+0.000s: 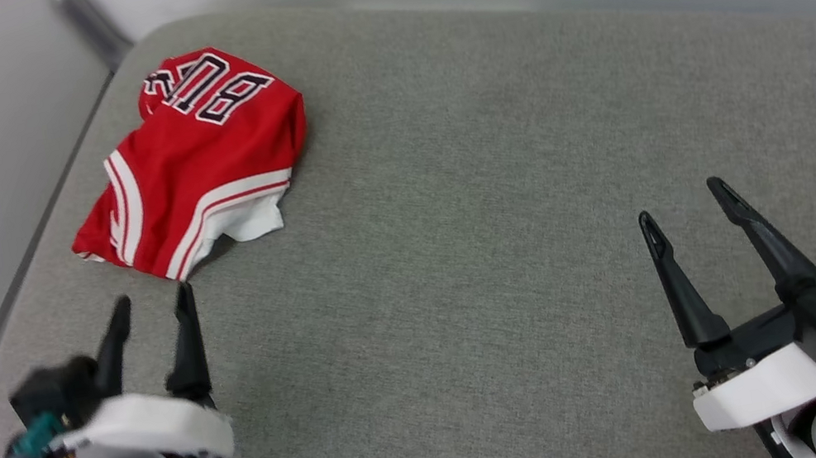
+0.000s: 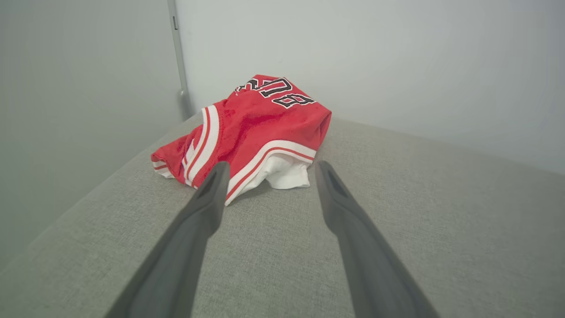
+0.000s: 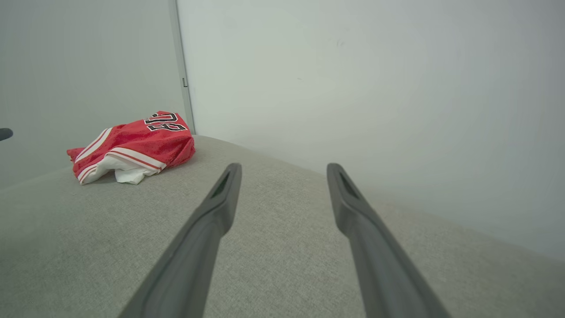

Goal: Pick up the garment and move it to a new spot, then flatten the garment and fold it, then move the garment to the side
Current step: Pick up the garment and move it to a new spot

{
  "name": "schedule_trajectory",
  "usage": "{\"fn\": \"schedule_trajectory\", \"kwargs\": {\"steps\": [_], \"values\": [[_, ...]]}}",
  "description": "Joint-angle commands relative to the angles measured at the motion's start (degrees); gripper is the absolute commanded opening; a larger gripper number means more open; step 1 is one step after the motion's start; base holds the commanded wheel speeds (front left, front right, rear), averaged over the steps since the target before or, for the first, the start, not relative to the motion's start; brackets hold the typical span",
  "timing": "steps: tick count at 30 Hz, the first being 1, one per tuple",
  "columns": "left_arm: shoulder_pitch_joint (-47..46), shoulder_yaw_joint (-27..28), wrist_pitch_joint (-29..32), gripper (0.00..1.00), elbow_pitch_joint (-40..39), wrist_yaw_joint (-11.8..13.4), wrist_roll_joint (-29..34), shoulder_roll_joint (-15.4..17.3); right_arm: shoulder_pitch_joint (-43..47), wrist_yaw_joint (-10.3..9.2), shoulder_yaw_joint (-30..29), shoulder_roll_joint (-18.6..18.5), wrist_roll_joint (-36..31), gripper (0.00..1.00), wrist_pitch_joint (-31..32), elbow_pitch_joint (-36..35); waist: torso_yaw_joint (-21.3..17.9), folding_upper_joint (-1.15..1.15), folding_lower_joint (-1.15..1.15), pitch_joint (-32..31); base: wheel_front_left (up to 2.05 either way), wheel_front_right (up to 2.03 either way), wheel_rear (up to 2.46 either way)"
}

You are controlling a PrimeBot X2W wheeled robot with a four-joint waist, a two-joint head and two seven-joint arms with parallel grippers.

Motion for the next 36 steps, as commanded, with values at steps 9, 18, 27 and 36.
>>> {"fn": "schedule_trajectory", "kwargs": {"steps": [9,18,27,36], "values": [[-19.97,-13.81,23.86,1.00,8.12,-0.06,-14.44,19.12,-3.53,-0.02,-0.10,0.02,-2.45,1.00,-0.11,-3.97,-7.29,0.00,-0.01,12.82,0.00,0.00,0.00],[-27.38,-17.92,43.37,1.00,9.60,-0.06,-28.56,33.50,-5.74,-0.02,-0.12,-0.07,-3.27,1.00,-0.11,-5.49,-11.90,0.00,-0.01,20.22,0.00,0.00,0.00],[-28.09,-19.71,54.59,1.00,10.23,-0.07,-35.99,38.19,-6.72,-0.02,-0.19,-0.03,-2.95,1.00,-0.11,-5.76,-14.74,0.00,-0.01,23.66,0.00,0.00,0.00],[-26.33,-22.29,56.73,0.00,12.85,-0.08,-39.50,35.66,-7.38,-0.02,-0.48,0.01,-2.96,1.00,-0.11,-5.04,-15.44,0.00,-0.01,23.52,0.00,0.00,0.00]]}}
